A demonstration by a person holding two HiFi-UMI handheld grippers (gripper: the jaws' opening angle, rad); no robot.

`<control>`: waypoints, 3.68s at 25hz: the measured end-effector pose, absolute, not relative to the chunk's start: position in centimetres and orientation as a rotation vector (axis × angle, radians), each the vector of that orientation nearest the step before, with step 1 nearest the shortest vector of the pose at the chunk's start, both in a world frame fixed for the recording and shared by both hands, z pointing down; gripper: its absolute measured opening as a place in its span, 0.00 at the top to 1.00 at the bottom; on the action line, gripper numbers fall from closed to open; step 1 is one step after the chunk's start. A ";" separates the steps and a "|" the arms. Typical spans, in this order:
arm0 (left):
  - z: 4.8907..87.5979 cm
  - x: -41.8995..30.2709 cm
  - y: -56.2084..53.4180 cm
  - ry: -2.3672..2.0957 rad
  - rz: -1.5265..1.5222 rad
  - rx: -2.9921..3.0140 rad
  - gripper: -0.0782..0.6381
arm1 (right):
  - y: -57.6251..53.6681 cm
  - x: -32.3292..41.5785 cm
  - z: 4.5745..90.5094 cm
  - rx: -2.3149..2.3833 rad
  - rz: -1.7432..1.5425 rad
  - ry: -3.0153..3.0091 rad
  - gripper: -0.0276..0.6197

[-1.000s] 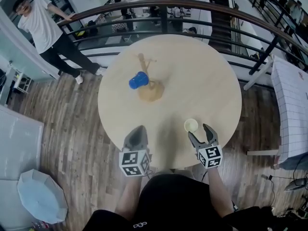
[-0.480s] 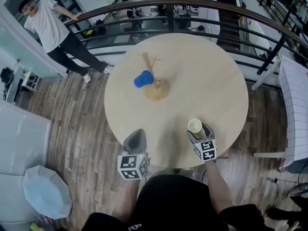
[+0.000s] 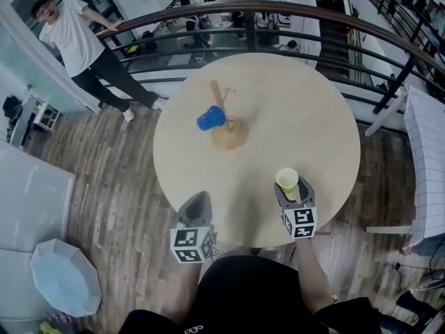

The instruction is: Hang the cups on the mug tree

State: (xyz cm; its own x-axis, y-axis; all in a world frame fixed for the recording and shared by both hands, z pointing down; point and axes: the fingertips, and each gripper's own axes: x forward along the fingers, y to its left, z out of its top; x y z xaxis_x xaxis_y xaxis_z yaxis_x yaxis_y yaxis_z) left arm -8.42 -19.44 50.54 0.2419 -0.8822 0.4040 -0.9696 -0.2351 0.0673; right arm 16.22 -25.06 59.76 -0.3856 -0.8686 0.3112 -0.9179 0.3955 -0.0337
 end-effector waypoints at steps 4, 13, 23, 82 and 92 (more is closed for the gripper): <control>50.7 -7.9 -19.8 -1.702 0.375 2.219 0.87 | -25.1 16.3 55.6 1.605 0.205 -2.455 0.48; 51.5 -7.9 -20.4 -1.693 0.307 2.198 0.87 | -26.4 15.4 53.9 1.459 0.008 -2.344 0.48; 52.2 -11.9 -18.9 -1.783 0.260 2.095 0.87 | -34.8 11.3 54.5 1.175 -0.269 -2.141 0.48; 51.4 -12.2 -20.4 -1.588 0.207 2.281 0.87 | -23.0 2.4 48.4 1.499 0.308 -2.650 0.95; 49.2 -11.8 -20.0 -1.658 0.194 2.300 0.87 | -21.6 2.3 48.0 1.519 0.307 -2.657 0.95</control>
State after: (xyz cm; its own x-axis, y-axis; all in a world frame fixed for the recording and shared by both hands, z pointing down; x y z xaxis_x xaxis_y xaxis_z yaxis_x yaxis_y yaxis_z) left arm -11.81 -19.99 49.20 0.3255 -0.9032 0.2799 -0.9433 -0.2900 0.1612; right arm 2.30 -21.60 47.98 -0.5105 -0.8457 0.1556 -0.8589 0.4928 -0.1396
